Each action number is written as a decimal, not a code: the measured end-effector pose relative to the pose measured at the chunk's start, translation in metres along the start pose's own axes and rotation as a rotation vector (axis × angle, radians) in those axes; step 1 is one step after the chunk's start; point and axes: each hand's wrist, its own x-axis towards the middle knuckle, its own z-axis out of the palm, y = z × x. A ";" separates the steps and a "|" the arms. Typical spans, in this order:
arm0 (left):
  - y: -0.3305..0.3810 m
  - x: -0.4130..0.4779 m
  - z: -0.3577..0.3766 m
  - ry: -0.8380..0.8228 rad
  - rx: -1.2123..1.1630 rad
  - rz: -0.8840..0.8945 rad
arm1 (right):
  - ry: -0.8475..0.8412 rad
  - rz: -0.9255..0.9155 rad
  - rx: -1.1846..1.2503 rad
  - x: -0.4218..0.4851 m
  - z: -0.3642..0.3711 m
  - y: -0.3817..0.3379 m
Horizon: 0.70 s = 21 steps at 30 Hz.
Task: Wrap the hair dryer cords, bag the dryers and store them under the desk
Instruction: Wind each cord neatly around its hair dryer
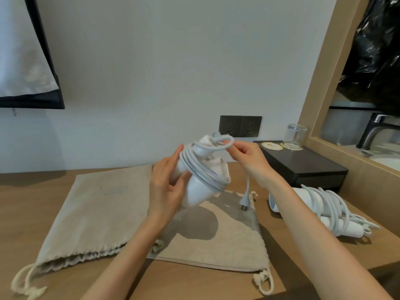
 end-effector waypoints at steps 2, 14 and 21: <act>0.002 0.002 -0.001 0.031 -0.083 -0.127 | -0.016 -0.053 -0.079 -0.001 0.001 0.003; -0.010 0.013 -0.004 0.092 -0.270 -0.664 | -0.278 -0.116 -0.652 -0.020 0.017 0.005; -0.030 0.016 -0.012 0.157 -0.244 -0.732 | -0.406 -0.042 -0.671 -0.025 0.028 -0.001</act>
